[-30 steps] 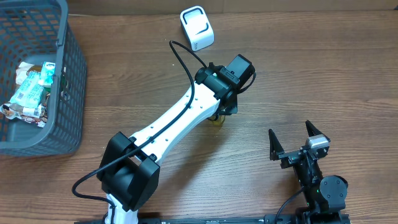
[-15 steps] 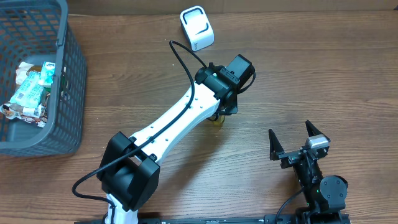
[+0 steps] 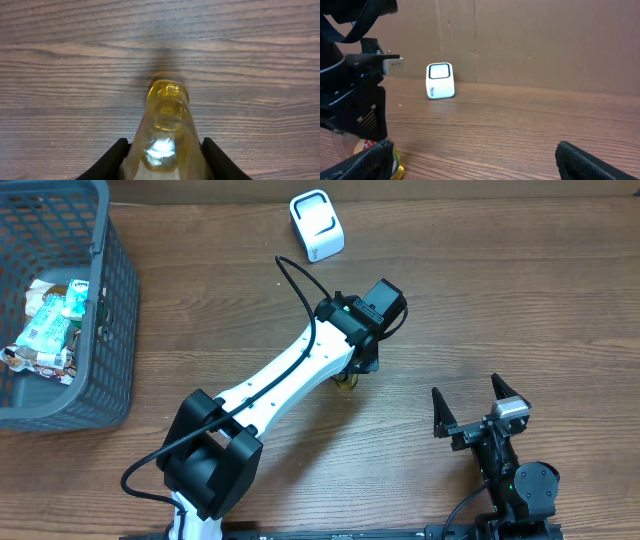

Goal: Scan the item barcode
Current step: 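Set the bottle upright on the table and open the left gripper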

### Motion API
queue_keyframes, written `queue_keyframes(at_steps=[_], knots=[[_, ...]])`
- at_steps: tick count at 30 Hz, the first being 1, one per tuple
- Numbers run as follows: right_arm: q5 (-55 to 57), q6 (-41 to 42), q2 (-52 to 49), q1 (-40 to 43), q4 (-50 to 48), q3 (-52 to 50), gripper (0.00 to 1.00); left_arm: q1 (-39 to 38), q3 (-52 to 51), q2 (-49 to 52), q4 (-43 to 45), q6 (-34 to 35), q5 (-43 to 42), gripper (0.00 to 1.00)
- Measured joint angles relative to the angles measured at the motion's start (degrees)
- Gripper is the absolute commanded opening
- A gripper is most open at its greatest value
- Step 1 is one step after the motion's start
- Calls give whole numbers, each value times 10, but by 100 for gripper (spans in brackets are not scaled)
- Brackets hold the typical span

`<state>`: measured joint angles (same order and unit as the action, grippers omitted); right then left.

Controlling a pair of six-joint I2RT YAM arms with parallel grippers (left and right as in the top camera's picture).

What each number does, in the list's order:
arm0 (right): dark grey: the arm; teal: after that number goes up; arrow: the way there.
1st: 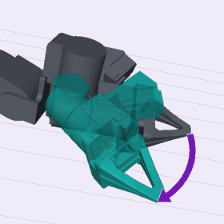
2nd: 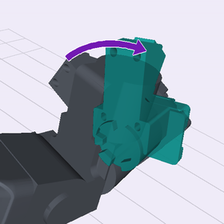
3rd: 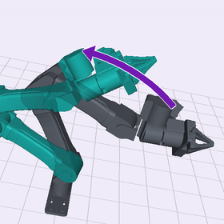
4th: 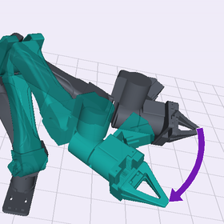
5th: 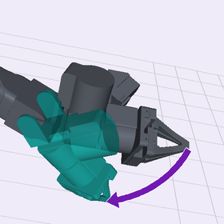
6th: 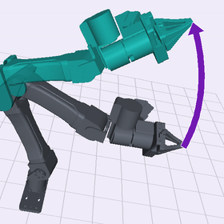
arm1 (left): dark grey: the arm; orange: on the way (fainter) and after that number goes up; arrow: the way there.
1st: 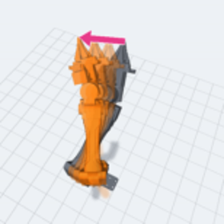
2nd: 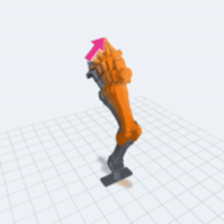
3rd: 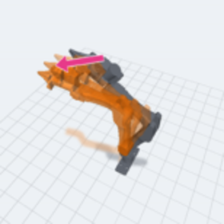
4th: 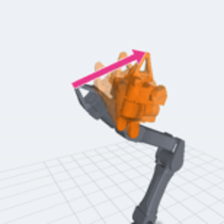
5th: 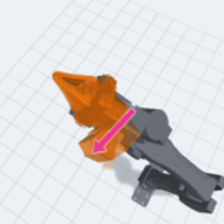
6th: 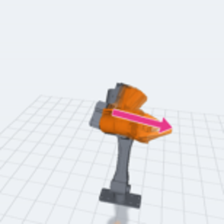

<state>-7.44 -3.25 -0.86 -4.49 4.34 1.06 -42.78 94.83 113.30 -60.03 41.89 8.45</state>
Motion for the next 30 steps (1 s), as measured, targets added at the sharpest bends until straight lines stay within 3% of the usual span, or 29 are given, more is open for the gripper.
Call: queue_keyframes(at_steps=[3, 6, 16, 30], knots=[[0, 0, 0, 0, 1, 0, 100, 0, 0, 0, 7, 3, 0, 66], [0, 0, 0, 0, 0, 0, 100, 0, 0, 0, 8, 3, 2, 76], [0, 0, 0, 0, 0, 0, 100, 2, 22, 0, -6, -18, 4, 84], [0, 0, 0, 0, 0, 0, 100, 65, 271, 0, -110, -101, 4, 93]])
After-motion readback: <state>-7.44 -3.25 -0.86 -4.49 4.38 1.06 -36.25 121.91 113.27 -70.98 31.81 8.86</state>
